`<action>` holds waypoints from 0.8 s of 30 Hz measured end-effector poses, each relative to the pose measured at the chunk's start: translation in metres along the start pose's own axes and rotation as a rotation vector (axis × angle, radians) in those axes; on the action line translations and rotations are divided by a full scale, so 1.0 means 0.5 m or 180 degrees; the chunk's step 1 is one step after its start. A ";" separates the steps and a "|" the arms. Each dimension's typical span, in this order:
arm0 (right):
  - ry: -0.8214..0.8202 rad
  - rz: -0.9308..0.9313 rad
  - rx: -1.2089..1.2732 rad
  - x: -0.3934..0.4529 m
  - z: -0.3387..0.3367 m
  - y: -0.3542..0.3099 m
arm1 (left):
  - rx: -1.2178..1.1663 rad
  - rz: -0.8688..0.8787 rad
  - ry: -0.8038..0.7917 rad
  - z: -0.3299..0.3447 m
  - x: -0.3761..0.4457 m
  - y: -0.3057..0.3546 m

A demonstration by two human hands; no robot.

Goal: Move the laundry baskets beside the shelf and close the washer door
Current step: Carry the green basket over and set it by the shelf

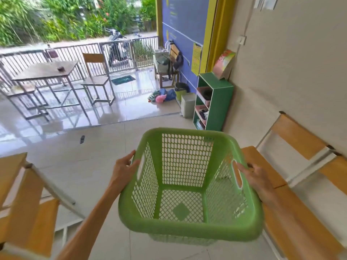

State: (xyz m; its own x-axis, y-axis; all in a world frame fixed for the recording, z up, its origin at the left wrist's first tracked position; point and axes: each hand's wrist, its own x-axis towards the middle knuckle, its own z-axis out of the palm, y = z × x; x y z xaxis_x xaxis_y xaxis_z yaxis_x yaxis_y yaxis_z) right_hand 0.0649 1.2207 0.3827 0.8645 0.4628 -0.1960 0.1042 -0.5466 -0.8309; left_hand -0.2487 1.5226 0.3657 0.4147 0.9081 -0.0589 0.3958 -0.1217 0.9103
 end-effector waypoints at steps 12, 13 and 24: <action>-0.0164 0.0143 0.0382 0.396 0.105 -0.112 | -0.0025 0.0154 -0.0126 0.093 0.408 0.091; -0.0148 0.0182 0.0398 0.438 0.107 -0.118 | 0.0029 0.0185 -0.0139 0.113 0.450 0.105; 0.0383 0.0309 0.0539 0.845 0.077 -0.162 | 0.0126 0.0364 -0.0428 0.391 0.862 0.259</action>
State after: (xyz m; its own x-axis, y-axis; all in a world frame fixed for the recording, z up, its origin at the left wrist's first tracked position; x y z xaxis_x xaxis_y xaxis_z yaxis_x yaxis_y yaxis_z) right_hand 0.4031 1.4873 0.3472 0.9200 0.3216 -0.2240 -0.0574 -0.4549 -0.8887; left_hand 0.1413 1.8202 0.3780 0.5636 0.8259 -0.0125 0.3704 -0.2392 0.8975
